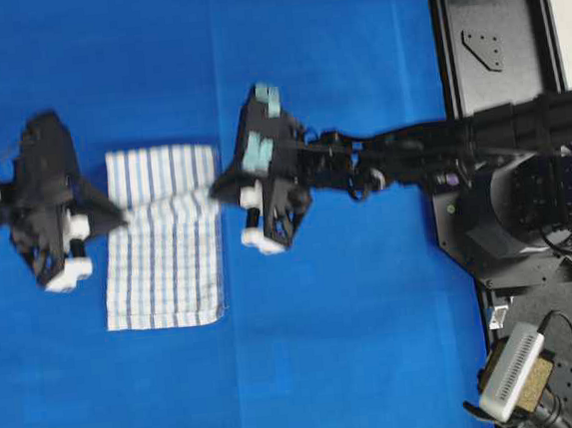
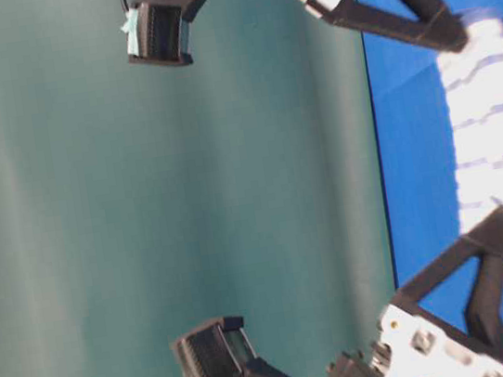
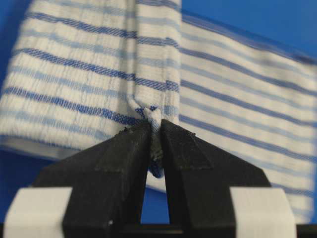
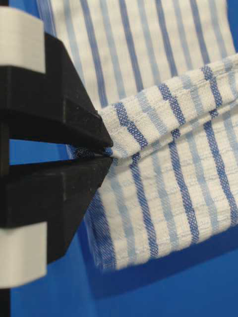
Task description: Fold the blue towel.
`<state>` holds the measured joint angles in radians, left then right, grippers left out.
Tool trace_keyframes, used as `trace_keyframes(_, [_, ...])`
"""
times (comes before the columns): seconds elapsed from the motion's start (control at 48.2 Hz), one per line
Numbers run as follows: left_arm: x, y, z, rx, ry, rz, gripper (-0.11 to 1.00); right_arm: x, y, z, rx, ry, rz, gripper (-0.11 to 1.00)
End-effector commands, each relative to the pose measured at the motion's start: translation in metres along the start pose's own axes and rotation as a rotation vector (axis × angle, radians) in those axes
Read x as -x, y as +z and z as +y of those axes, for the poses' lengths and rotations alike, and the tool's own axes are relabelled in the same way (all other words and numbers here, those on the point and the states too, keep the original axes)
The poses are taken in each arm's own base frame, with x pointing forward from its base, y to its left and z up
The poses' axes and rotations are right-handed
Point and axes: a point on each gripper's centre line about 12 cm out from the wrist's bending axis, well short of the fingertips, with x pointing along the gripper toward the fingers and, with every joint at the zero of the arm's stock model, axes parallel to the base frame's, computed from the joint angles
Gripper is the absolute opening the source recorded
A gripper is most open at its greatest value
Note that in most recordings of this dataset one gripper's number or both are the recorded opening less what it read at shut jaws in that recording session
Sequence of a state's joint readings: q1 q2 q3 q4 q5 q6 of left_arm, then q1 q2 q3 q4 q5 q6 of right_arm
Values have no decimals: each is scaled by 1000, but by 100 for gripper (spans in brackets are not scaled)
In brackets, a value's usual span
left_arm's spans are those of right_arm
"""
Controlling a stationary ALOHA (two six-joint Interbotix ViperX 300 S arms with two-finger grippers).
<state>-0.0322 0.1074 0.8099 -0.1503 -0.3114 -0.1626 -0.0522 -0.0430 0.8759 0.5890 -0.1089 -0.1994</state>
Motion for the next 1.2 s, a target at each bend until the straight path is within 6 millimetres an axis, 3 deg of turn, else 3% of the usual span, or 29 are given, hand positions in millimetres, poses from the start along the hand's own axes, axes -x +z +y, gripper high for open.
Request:
trace_keyframes(0.0, [5,5,-22,-12,-53,-23,7,5,2,17,0,38,-27,19])
trace_keyframes(0.228, [7,-5,-51,-25,-118,-5,7,6,-10,45,9,93,-8,19])
trace_keyframes(0.477, [7,-7,-53,-29,-123,3,7,3,-12,60,16,120,1,19])
trace_keyframes(1.183, [3,-9,-54,-38,-122,8,9,-1,-19,67,35,130,23,20])
